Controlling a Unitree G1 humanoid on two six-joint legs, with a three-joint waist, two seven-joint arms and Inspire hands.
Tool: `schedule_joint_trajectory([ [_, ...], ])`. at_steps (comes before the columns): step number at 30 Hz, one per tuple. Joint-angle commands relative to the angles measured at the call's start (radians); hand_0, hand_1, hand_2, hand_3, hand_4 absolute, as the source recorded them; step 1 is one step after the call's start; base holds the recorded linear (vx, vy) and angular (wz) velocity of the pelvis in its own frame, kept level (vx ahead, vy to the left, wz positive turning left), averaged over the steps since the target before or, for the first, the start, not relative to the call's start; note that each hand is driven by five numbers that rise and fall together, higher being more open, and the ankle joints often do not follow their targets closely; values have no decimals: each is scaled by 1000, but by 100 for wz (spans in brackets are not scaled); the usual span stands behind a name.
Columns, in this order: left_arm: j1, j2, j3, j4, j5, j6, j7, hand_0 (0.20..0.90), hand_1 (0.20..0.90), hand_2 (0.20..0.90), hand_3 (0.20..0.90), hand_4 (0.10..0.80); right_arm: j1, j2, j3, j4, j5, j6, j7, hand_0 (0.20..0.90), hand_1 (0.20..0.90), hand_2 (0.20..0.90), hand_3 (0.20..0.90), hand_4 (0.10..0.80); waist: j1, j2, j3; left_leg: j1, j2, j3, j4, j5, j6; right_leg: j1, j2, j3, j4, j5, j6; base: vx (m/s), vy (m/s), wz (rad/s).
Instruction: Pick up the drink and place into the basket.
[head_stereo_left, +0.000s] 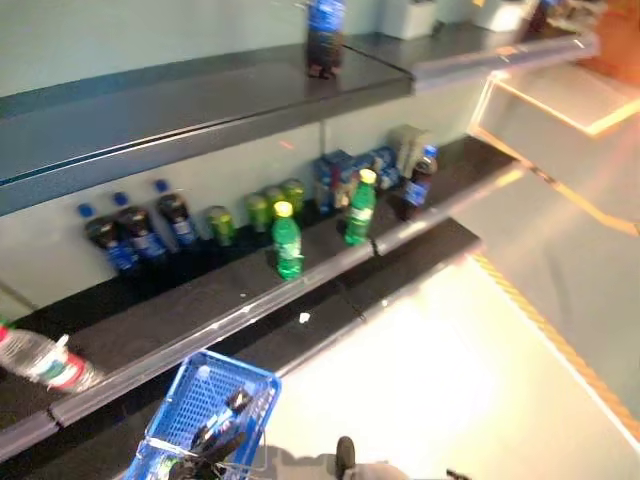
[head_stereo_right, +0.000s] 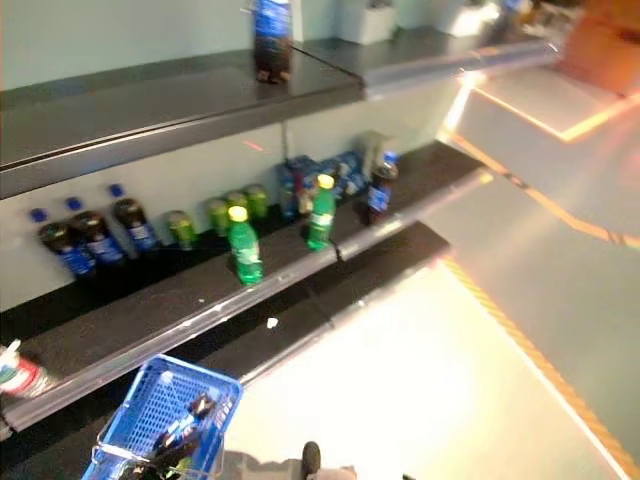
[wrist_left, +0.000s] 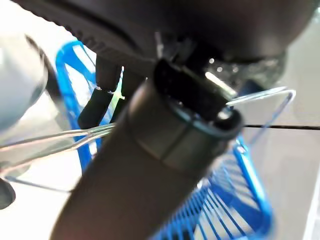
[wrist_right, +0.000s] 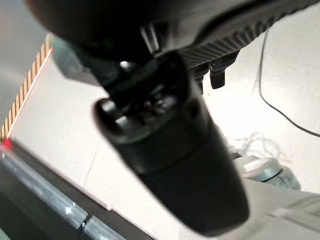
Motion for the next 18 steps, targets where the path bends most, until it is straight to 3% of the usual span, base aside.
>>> schedule_joint_trajectory([
  [1, 124, 19, -30, 28, -37, -27, 13, 300, 300, 300, 200, 100, 14, 29, 56, 22, -53, 29, 26, 900, 900, 900, 900, 800, 61, -23, 20, -112, 8, -13, 132, 41, -3, 210, 50, -7, 60, -132, 75, 286, -201, -155],
  [2, 131, 16, -29, 35, -49, -40, 11, 300, 300, 300, 200, 100, 0, 34, 71, 24, -50, 34, 27, 900, 900, 900, 900, 800, 85, -11, 29, -137, -2, -50, 72, 86, -17, 225, 78, 19, 64, -140, 71, 305, -199, -111],
  [4, 138, 9, -24, 42, -57, -54, 7, 300, 300, 300, 200, 100, -13, 42, 83, 25, -50, 41, 28, 900, 900, 900, 900, 800, 114, 1, 40, -186, -15, -67, 27, 140, -35, 250, 101, 37, 60, -152, 66, 310, -183, -70],
  [5, 146, 3, -27, 47, -60, -74, 0, 300, 300, 300, 200, 100, -19, 51, 95, 25, -40, 43, 26, 900, 900, 900, 900, 800, 144, 14, 48, -238, -29, -61, -20, 199, -51, 278, 125, 49, 63, -170, 59, 401, -253, -91],
  [8, 143, 5, -40, 36, -58, -79, -1, 300, 300, 300, 200, 100, -16, 66, 110, 18, -21, 36, 9, 900, 900, 900, 900, 800, 162, 32, 52, -303, -53, 54, -25, 233, -47, 310, 159, 48, 88, -203, 45, 333, -230, -50],
  [10, 131, 12, -47, 20, -70, -59, 11, 300, 300, 300, 200, 100, -12, 78, 110, 14, -7, 36, -8, 900, 900, 900, 900, 800, 153, 32, 38, -314, -73, 163, 10, 188, -18, 307, 177, 32, 133, -214, 43, 316, -194, -30],
  [12, 124, 18, -45, 3, -90, -35, 36, 300, 300, 300, 200, 100, -4, 93, 113, 13, -25, 35, -14, 900, 900, 900, 900, 800, 147, 23, 16, -297, -83, 208, 27, 146, 15, 304, 193, 8, 207, -223, 43, 491, -205, -16],
  [14, 128, 24, -28, -2, -102, -15, 56, 300, 300, 300, 200, 100, 0, 103, 121, 12, -33, 47, -26, 900, 900, 900, 900, 800, 157, 1, -7, -268, -91, 200, 20, 121, 38, 326, 187, 1, 293, -181, 72, 462, -178, -12],
  [15, 130, 28, -16, 1, -96, -13, 55, 300, 300, 300, 200, 100, 1, 107, 123, 10, -44, 54, -29, 900, 900, 900, 900, 800, 167, -16, -13, -252, -94, 206, 15, 109, 50, 335, 171, -11, 371, -93, 121, 217, -96, 7],
  [16, 131, 29, -12, 3, -88, -12, 50, 300, 300, 300, 200, 100, 2, 108, 124, 9, -50, 54, -29, 900, 900, 900, 900, 800, 171, -20, -17, -244, -93, 207, 10, 105, 55, 335, 166, -17, 395, -58, 139, 375, -192, -14],
  [17, 131, 32, -13, 7, -56, -13, 46, 300, 300, 300, 200, 100, 6, 114, 124, 9, -68, 30, -22, 900, 900, 900, 900, 800, 174, -7, -27, -186, -51, 178, -28, 98, 61, 280, 184, -40, 618, 70, 213, 351, -195, -31],
  [18, 129, 34, -18, 7, -50, -11, 50, 300, 300, 300, 200, 100, 7, 115, 122, 6, -70, 19, -24, 900, 900, 900, 900, 800, 167, 2, -28, -161, -31, 167, -39, 96, 58, 242, 192, -52, 681, 92, 227, 443, -258, -35],
])
